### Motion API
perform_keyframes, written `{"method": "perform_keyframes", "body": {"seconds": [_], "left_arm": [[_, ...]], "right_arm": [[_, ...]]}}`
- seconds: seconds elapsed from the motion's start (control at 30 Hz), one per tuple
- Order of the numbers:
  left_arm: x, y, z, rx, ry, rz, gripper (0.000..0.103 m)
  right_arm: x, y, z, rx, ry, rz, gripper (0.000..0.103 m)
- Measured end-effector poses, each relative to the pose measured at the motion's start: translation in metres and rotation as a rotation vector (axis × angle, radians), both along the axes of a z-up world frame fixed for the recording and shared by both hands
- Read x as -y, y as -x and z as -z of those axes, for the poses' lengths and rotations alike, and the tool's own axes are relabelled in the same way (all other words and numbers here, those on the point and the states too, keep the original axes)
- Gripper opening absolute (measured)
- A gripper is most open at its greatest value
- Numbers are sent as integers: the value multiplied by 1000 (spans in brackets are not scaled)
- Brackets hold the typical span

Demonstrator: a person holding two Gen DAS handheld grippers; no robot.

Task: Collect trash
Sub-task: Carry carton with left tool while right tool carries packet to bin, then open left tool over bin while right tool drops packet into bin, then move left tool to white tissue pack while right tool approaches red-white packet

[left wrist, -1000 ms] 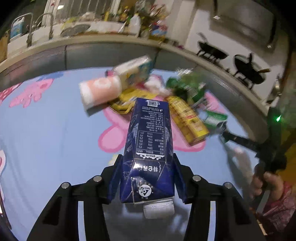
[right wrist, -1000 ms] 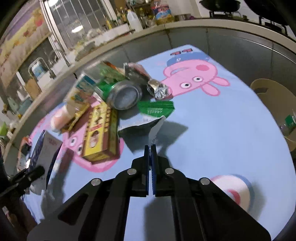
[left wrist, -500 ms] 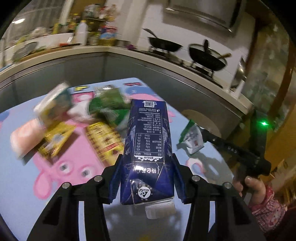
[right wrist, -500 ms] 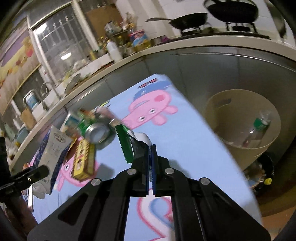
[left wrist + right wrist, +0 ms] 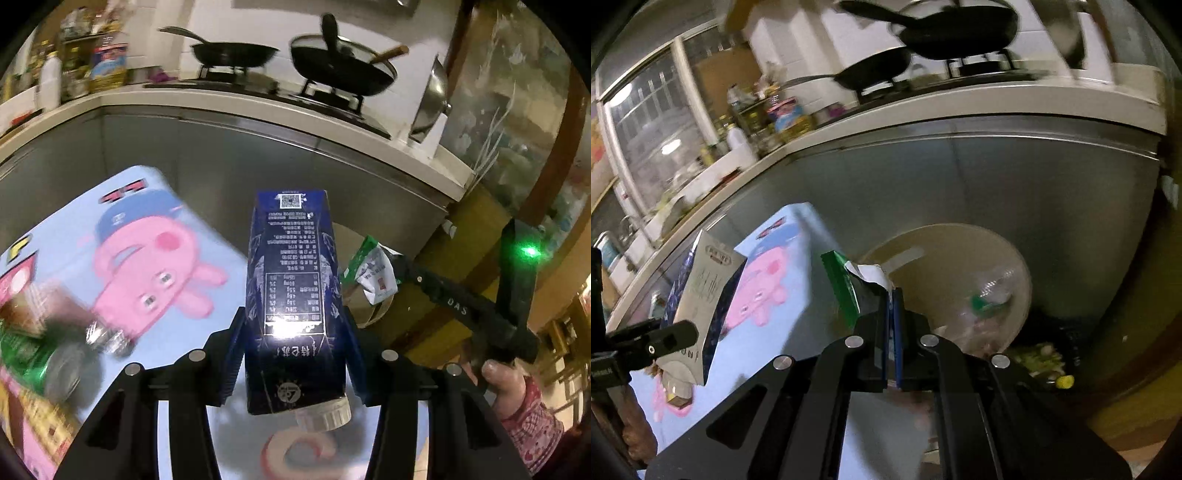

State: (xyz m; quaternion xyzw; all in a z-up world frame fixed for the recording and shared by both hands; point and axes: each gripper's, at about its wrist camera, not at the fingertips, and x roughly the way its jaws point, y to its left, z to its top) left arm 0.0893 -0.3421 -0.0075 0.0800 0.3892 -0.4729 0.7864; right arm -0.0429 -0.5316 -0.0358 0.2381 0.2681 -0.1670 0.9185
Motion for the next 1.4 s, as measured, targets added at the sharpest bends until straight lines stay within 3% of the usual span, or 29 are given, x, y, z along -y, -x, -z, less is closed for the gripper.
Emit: {"method": "perform_keyframes", "body": {"seconds": [0.3, 0.33, 0.37, 0.43, 0.63, 0.8, 1.0, 1.23, 1.4], "left_arm": [[84, -13, 13, -10, -48, 66, 49], [92, -15, 17, -14, -63, 60, 55], [98, -18, 19, -14, -72, 53, 73], [102, -22, 20, 9, -64, 16, 80], [90, -27, 11, -19, -36, -19, 77], [56, -10, 3, 5, -7, -44, 77], [-12, 20, 7, 59, -12, -93, 77], [-106, 39, 16, 90, -27, -184, 78], [-184, 37, 27, 70, -41, -307, 77]], "right_arm": [[44, -7, 21, -34, -33, 35, 4], [46, -11, 24, -41, -44, 23, 8], [46, -14, 26, -49, -53, 14, 24], [45, -17, 30, -51, -59, 1, 52], [37, -7, 28, -14, -44, 19, 53], [29, 8, 19, 31, -78, 38, 53], [-1, 10, 14, 50, -104, -5, 53], [-56, -17, 6, 35, -105, -131, 53], [-109, -44, -5, 21, -67, -249, 53]]}}
